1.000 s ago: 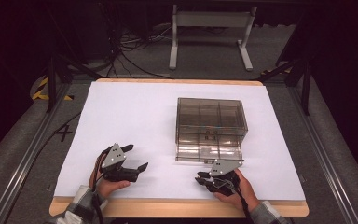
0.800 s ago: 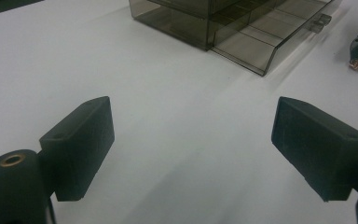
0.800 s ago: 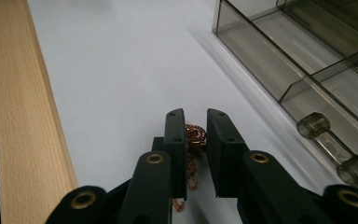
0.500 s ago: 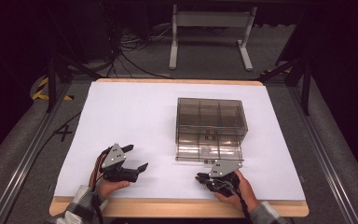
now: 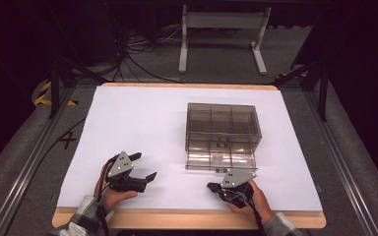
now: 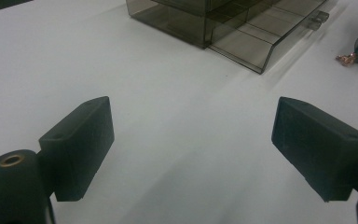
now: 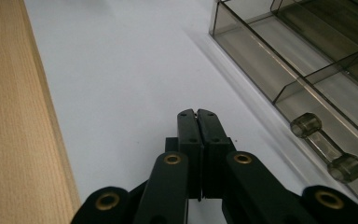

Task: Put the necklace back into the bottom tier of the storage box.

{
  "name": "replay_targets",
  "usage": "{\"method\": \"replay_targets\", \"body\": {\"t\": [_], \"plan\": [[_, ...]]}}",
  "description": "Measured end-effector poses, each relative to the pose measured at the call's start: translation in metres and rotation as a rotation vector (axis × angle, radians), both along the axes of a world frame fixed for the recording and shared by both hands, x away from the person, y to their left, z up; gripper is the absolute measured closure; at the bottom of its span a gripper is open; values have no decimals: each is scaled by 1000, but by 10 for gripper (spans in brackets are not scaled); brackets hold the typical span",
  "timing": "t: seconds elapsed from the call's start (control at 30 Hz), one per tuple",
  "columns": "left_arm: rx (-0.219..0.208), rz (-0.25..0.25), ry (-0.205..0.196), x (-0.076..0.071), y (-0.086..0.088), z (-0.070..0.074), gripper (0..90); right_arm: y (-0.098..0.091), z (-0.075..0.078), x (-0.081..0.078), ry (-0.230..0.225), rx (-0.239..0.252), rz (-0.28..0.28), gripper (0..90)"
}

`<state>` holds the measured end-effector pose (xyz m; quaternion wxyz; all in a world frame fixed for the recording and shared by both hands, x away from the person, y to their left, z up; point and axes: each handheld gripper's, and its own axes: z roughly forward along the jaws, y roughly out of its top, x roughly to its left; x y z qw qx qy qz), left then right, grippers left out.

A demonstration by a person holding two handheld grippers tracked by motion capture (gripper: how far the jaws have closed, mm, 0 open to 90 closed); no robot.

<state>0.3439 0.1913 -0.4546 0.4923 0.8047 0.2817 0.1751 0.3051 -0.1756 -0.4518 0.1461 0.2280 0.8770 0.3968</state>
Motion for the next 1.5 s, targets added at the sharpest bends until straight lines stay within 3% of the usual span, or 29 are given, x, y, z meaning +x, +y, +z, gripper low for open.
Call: {"method": "replay_targets", "body": {"t": [0.87,1.5], "plan": [[12,-6,-3,0,0,0,134,-7,6,-2,-28,37,5,898],[15,-10,-1,1,0,0,131,-16,19,-3,-65,66,-10,899]]}}
